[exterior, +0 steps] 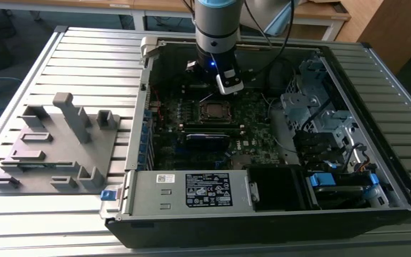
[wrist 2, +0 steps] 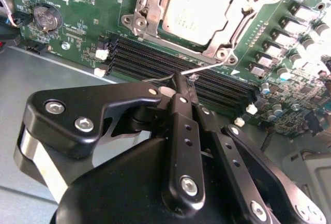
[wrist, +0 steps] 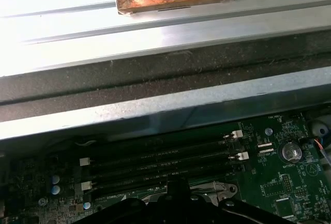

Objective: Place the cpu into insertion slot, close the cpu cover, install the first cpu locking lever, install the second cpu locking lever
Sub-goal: 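Install the first cpu locking lever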

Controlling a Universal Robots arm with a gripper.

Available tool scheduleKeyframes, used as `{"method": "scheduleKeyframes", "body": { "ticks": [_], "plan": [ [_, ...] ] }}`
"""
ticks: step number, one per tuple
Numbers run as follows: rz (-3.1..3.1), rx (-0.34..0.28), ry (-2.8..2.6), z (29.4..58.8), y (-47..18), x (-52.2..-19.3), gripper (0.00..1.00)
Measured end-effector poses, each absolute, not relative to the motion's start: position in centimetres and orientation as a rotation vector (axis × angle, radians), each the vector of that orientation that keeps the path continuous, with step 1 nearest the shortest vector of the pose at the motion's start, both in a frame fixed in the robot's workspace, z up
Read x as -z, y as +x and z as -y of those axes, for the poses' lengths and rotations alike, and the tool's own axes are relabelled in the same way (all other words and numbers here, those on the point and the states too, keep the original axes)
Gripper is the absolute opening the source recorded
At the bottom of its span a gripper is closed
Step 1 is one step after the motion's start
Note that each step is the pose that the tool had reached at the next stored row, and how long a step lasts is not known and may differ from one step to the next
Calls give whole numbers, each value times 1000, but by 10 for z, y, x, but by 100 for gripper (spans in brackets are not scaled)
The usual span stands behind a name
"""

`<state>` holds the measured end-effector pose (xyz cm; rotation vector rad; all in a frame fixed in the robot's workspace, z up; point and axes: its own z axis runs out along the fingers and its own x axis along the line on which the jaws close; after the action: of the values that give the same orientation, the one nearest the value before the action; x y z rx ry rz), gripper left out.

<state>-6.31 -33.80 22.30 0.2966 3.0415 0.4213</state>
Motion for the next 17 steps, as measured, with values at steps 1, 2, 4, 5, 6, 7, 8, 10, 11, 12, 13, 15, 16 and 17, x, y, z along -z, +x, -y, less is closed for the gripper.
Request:
{"method": "scheduleKeyframes", "body": {
  "ticks": [1,2,4,5,6,7,8,10,11,12,13,15,16,17],
  "plan": [
    [-3042,-421,297,338,-63,-223,11],
    [-3041,-422,296,338,-63,-222,11],
    [-3042,-421,297,338,-63,-221,11],
    [-3042,-421,296,338,-63,-221,11],
    [-3042,-421,297,338,-63,-221,11],
    [-3042,-421,297,338,-63,-221,11],
    [-3042,-421,297,338,-63,-221,11],
    [-3042,-421,297,338,-63,-221,11],
    [-3041,-421,297,338,-63,-220,11],
    [-3041,-422,297,338,-63,-220,11],
    [-3041,-421,297,338,-63,-219,11],
    [-3042,-420,297,338,-63,-219,11],
    [-3042,-420,297,338,-63,-219,11],
    [-3042,-420,297,338,-63,-218,11]
  ]
}}
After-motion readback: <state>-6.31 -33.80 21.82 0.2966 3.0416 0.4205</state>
